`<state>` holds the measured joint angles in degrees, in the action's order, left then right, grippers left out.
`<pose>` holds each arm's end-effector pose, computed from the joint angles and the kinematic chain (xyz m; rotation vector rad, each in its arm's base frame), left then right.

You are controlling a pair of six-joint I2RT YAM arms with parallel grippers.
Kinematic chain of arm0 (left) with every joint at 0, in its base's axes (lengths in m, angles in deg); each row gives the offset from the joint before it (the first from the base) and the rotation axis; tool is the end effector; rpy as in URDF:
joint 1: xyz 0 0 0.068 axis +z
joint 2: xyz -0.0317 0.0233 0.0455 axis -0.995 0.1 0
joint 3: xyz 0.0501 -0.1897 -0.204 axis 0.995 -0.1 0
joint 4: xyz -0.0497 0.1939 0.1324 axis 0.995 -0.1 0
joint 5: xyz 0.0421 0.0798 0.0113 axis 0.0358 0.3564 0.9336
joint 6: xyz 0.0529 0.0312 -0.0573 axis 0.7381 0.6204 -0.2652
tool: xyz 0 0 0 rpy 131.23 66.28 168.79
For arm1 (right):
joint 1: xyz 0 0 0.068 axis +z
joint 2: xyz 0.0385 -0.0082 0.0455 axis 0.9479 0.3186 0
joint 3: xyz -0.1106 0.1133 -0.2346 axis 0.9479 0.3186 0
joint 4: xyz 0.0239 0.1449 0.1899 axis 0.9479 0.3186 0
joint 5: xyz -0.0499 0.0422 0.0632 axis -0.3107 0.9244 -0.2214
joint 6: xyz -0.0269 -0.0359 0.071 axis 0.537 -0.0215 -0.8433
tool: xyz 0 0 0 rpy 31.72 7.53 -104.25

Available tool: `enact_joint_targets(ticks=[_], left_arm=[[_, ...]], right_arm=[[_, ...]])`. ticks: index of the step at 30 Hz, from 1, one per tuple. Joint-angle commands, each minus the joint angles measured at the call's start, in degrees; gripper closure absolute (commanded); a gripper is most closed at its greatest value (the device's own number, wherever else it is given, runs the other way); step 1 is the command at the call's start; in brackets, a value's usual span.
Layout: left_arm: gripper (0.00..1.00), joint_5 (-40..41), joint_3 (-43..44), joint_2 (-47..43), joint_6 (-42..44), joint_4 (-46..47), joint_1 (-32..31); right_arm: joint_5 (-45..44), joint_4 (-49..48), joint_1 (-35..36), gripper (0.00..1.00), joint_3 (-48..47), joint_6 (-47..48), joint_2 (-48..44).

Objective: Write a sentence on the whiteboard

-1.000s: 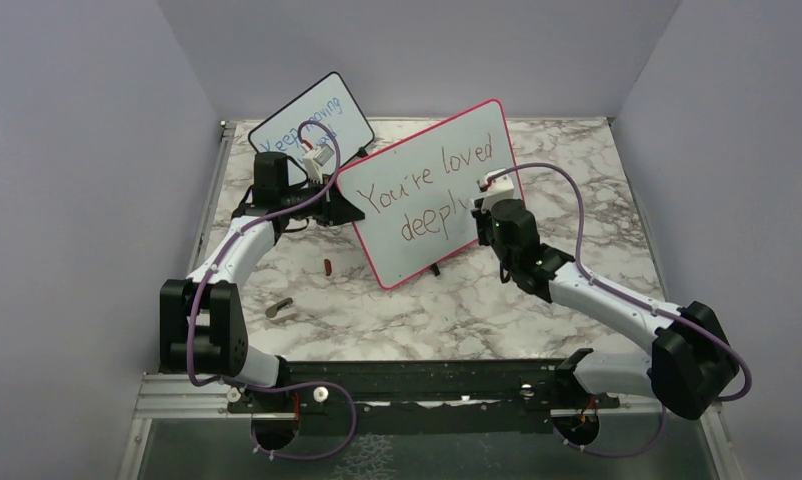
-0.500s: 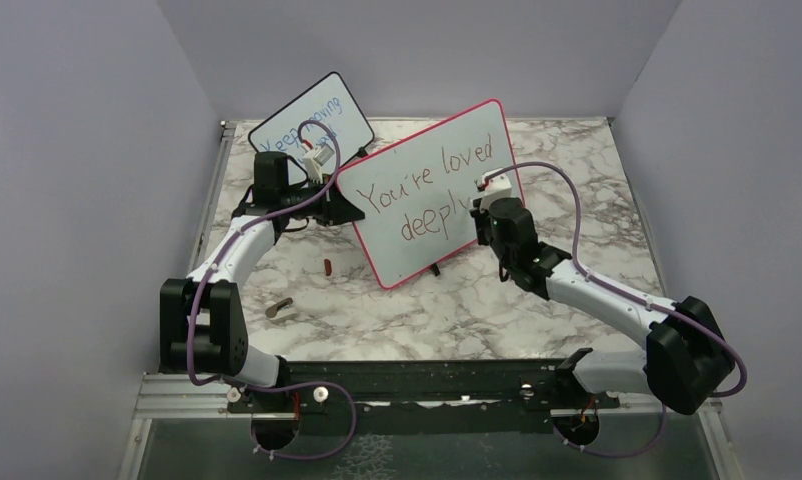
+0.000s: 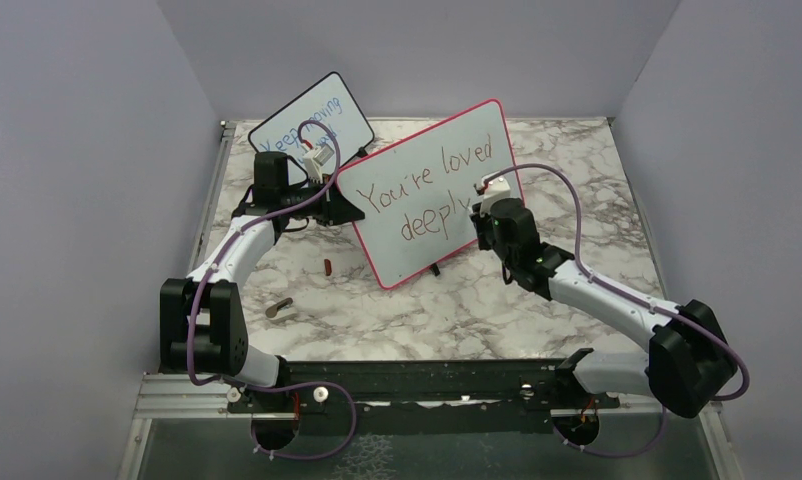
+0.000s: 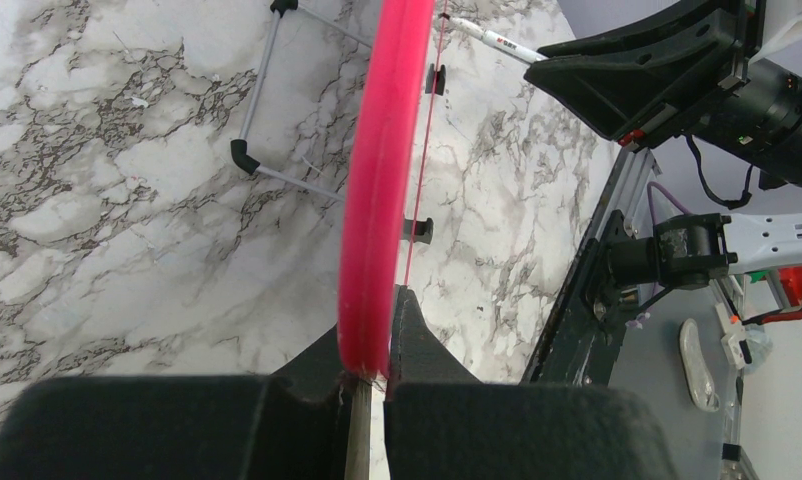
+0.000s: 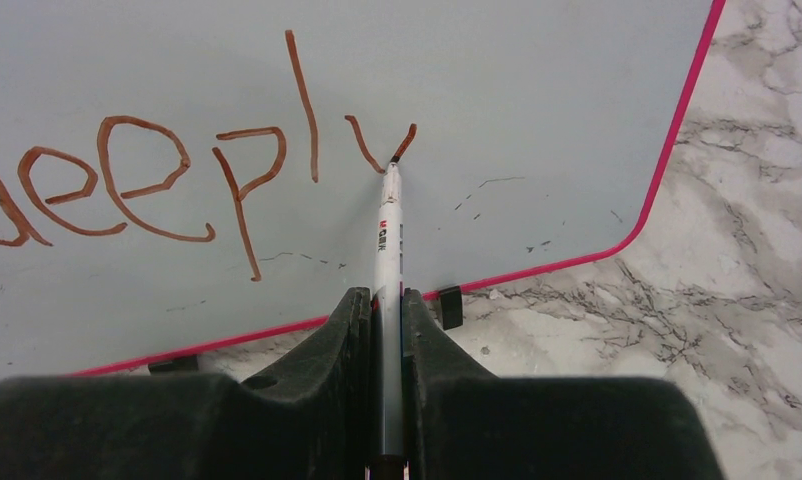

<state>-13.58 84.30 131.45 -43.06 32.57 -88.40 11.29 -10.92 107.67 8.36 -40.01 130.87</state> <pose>0.3022 -0.0830 0.2714 0.4445 2.0638 -1.2023 0.2461 0.1511 0.2539 -0.3922 1.9531 0.0939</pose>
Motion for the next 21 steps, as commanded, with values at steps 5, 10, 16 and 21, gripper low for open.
enact_joint_targets(ticks=[5, 10, 16, 21], left_arm=[[1.0, 7.44, -0.2, 1.44, 1.63, -4.54, 0.45], [1.0, 7.49, -0.19, 1.44, 1.59, -4.54, 0.42], [1.0, 7.58, -0.2, 1.35, 1.69, -4.52, 0.45], [1.0, 7.67, -0.29, 1.18, 1.61, -4.54, 0.44]], right_arm=[[8.59, 8.0, 0.14, 0.99, 1.58, -2.74, -0.62], [10.01, 9.52, 0.36, 1.0, 2.62, -3.51, -2.19], [6.38, 11.01, 0.4, 1.0, 2.14, -4.38, -4.88], [-2.9, 8.58, 0.21, 1.0, 3.13, -5.25, -8.13]])
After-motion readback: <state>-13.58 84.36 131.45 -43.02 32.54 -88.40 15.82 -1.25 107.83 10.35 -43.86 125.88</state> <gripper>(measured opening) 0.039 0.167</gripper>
